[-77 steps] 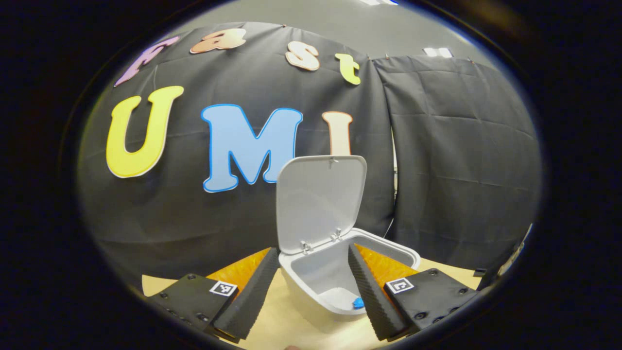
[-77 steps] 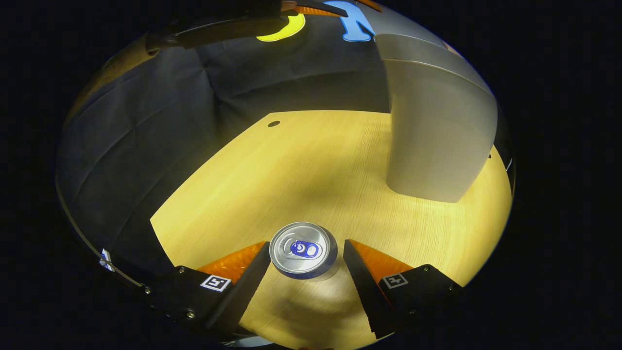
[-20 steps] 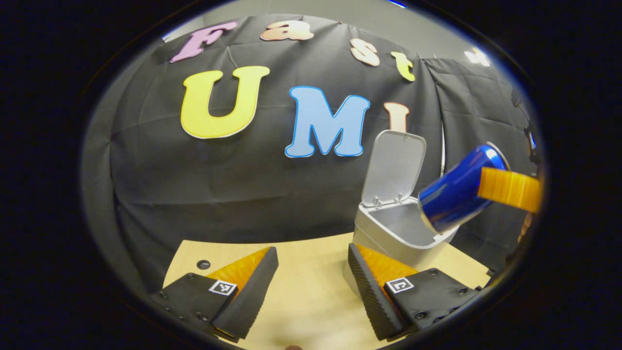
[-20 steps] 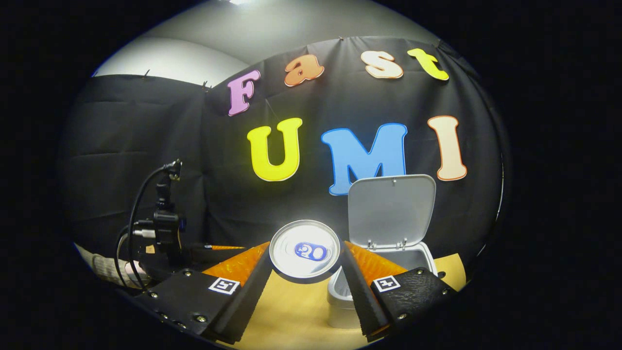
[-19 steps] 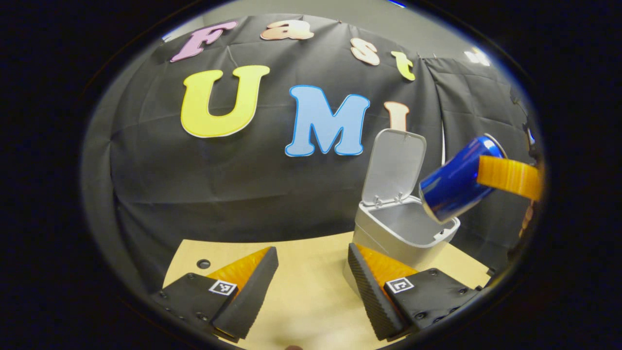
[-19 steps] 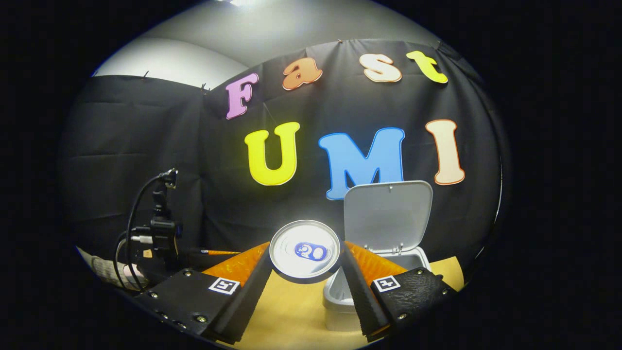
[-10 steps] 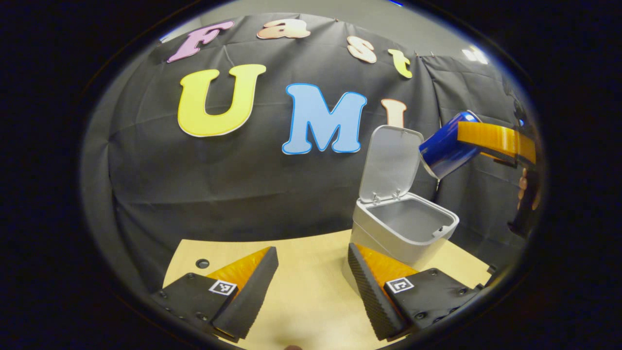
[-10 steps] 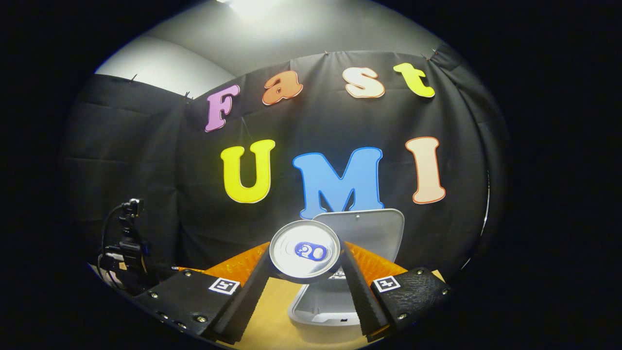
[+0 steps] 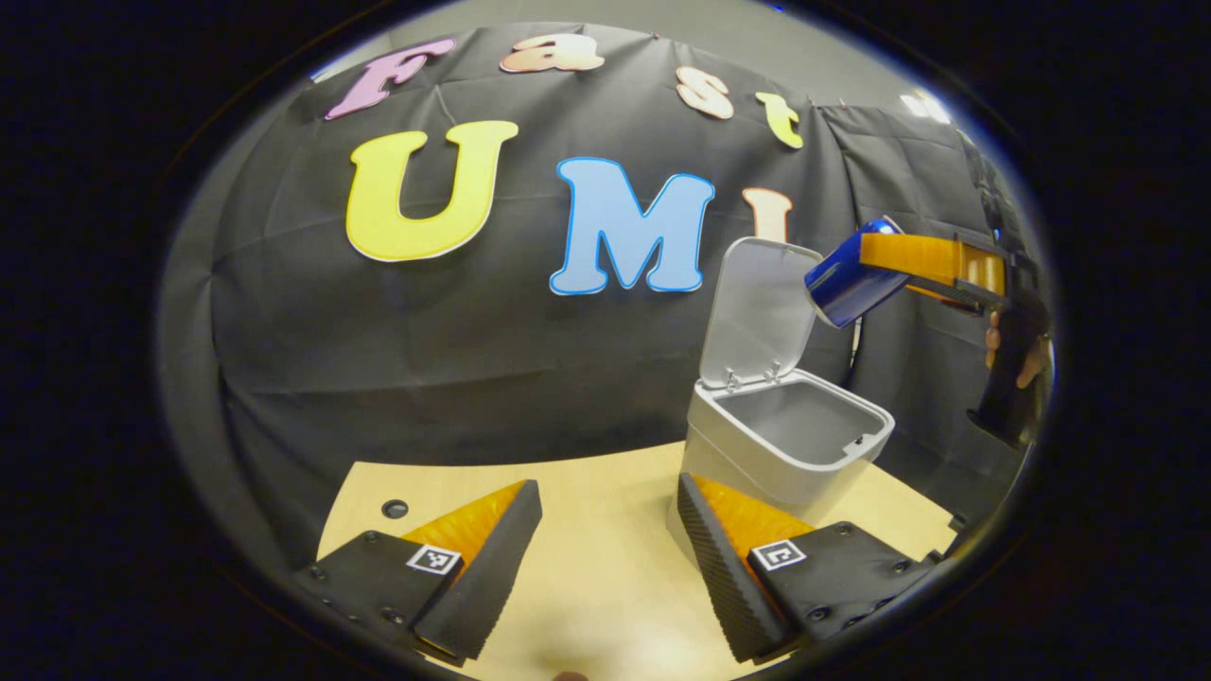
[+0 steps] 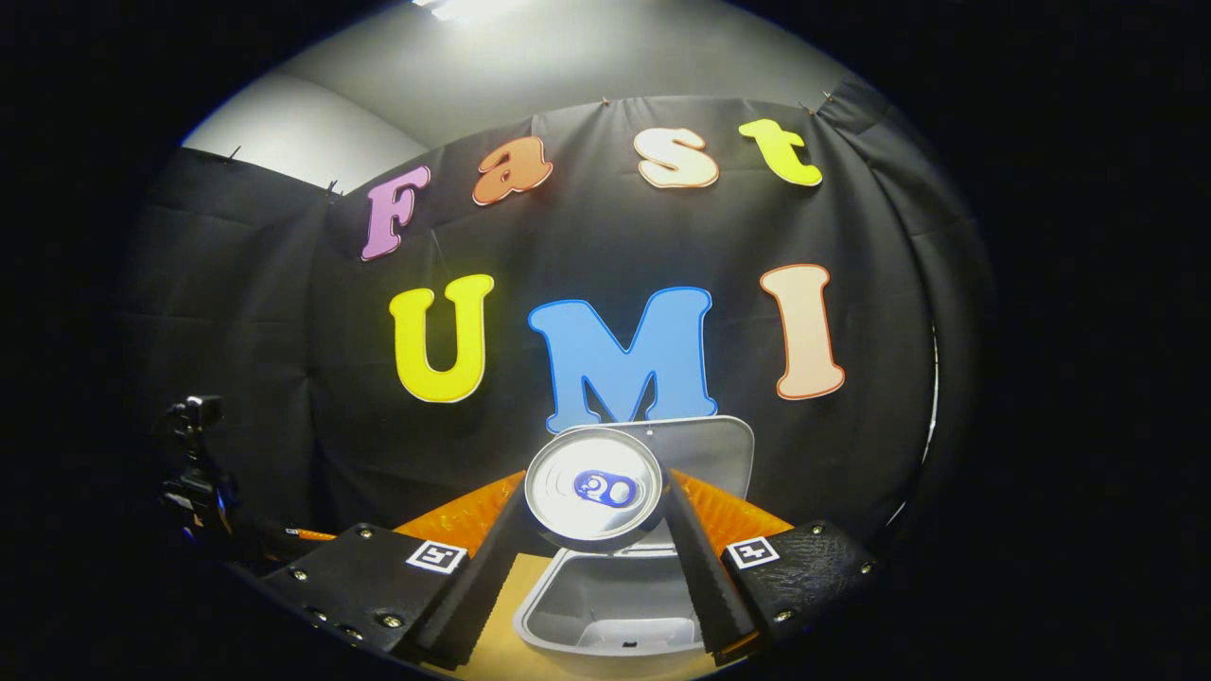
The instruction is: Press the lid of the desktop garbage bin to open it, pick up the crumpled paper on the desktop and throw it into the bin, then pick up the pop can on the desktop and drop it into the bin, and finally close the garbage bin lid.
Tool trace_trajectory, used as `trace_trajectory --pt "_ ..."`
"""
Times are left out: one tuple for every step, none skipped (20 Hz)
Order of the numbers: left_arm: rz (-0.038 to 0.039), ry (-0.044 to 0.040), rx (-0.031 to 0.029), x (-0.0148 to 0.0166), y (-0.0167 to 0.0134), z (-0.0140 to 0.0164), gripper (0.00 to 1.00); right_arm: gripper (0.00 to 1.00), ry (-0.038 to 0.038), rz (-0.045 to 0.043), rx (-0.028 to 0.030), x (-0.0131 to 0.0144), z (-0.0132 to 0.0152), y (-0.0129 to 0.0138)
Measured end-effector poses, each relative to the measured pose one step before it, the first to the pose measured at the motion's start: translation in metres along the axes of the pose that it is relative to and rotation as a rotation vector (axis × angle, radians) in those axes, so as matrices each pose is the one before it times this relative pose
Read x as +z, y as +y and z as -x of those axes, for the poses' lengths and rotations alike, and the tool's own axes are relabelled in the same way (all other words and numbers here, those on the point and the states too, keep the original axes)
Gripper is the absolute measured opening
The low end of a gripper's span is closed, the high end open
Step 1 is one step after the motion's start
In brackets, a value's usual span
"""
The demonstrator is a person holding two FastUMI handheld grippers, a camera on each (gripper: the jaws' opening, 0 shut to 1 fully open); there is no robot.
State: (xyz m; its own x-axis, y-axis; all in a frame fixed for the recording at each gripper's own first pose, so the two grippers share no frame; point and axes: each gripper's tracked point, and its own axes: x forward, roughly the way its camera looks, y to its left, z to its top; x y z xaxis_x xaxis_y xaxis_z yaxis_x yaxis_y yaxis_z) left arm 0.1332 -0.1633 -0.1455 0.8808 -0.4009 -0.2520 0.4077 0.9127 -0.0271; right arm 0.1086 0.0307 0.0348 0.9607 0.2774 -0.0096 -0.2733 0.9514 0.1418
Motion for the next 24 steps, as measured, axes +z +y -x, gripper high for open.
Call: trace_trajectory --pt "-0.0008 0.00224 0.0019 -0.00052 0.0009 0.0011 0.96 0.85 0.00804 0.00644 -0.00165 -0.00351 -0.00274 -0.00029" --pt "0.00001 0.0014 0.00158 -0.00059 -0.00014 -0.00011 0.95 0.85 0.00803 0.00669 -0.00039 -0.00329 -0.0026 0.00002" --pt "0.00115 0.00081 0.00125 -0.00065 0.00083 0.00049 0.96 0.85 0.00771 0.00598 -0.00003 -0.00397 -0.00297 -0.00037" --pt "0.00207 0.00063 0.00041 -0.00107 -0.00009 0.00105 0.96 0.85 0.01102 0.008 0.00023 -0.00588 -0.00207 -0.00068" --pt "0.00065 0.00045 0.00044 -0.00044 -0.00019 0.00109 0.96 0.85 0.01086 0.00841 -0.00431 -0.00403 -0.00256 0.00007" --pt "-0.00201 0.00022 0.00199 -0.00059 0.00132 -0.00056 0.96 0.85 0.01065 0.00543 -0.00369 -0.00521 -0.00253 -0.00032" --pt "-0.0029 0.00077 0.00105 -0.00064 0.00105 0.00089 0.96 0.85 0.01478 0.00222 -0.00232 -0.00606 -0.00302 0.0001" --pt "-0.00302 0.00156 0.00075 -0.00113 -0.00139 0.00002 0.96 0.85 0.01435 -0.00122 -0.00196 -0.007 -0.00197 -0.00019" --pt "-0.00166 0.00091 0.00069 -0.0007 0.00002 0.00144 0.96 0.85 0.01358 -0.00126 -0.00395 -0.00569 -0.00183 0.00052" --pt "-0.00062 0.00138 0.00002 -0.00048 0.00032 -0.0002 0.95 0.85 0.01395 -0.0019 -0.00678 -0.00709 -0.00114 -0.00167" --pt "0.00045 0.00074 0.00156 0.00013 0.00032 0.0006 0.95 0.85 0.01037 -0.00158 -0.00388 -0.00515 -0.00155 -0.00084" --pt "0.00105 0.001 0.00119 -0.00105 0.00063 -0.00071 0.95 0.85 0.01101 -0.00078 -0.00506 -0.00475 -0.00082 -0.00129" --pt "0.00216 0.00146 0.00057 -0.00002 0.00054 0.00013 0.95 0.87 0.0105 0.00028 -0.00311 -0.00451 -0.00105 -0.00084" --pt "0.00132 0.00198 0.00122 -0.00128 -0.00006 -0.00028 0.96 0.87 0.01097 -0.0003 0.00009 -0.00482 -0.00066 0.00019" --pt "-0.00032 0.00099 0.00233 -0.00039 0.0009 0.00032 0.96 0.88 0.00837 -0.00204 -0.00273 -0.0021 -0.00039 -0.00059" --pt "-0.00058 0.00021 -0.00025 -0.00015 -0.00041 -0.00055 0.95 0.9 0.00315 -0.00238 0.00081 -0.00128 0.00051 -0.00018" --pt "0.00096 -0.00012 -0.00068 0.00009 -0.00064 -0.00022 0.95 0.95 -0.00108 -0.00314 0.0017 0.00029 -0.00006 0.00078" --pt "0.0008 -0.00047 -0.00142 -0.00036 -0.00034 0.00013 0.96 0.95 -0.00252 -0.00349 0.00089 0.00088 0.0002 -0.00085" --pt "0.00028 -0.00006 -0.00009 -0.00011 -0.00008 -0.00114 0.96 0.95 -0.00202 -0.00202 -0.00009 0.00068 -0.00009 -0.0002" --pt "0.00077 0.00117 -0.00096 -0.00038 -0.00075 -0.00016 0.96 0.95 -0.00111 -0.00251 0.00099 0.00049 0.0006 -0.00037" --pt "0.00232 0.0005 -0.00185 -0.00055 -0.00069 0.00017 0.96 0.95 -0.00011 -0.00234 0.0005 0.00039 -0.001 0.00003" --pt "0.0032 -0.00011 -0.00166 -0.00011 -0.00066 -0.0005 0.96 0.95 0.00019 -0.00146 -0.0005 -0.00008 0.00104 -0.00021" --pt "0.00301 0.00087 -0.00093 -0.00089 -0.0001 -0.00045 0.96 0.95 -0.00025 -0.00051 0.00137 0.00085 -0.00028 -0.00014" --pt "0.0016 0.00041 -0.00075 -0.00033 -0.00073 -0.00032 0.96 0.95 -0.0007 -0.00001 0.00247 -0.00034 0.00121 0.0003"
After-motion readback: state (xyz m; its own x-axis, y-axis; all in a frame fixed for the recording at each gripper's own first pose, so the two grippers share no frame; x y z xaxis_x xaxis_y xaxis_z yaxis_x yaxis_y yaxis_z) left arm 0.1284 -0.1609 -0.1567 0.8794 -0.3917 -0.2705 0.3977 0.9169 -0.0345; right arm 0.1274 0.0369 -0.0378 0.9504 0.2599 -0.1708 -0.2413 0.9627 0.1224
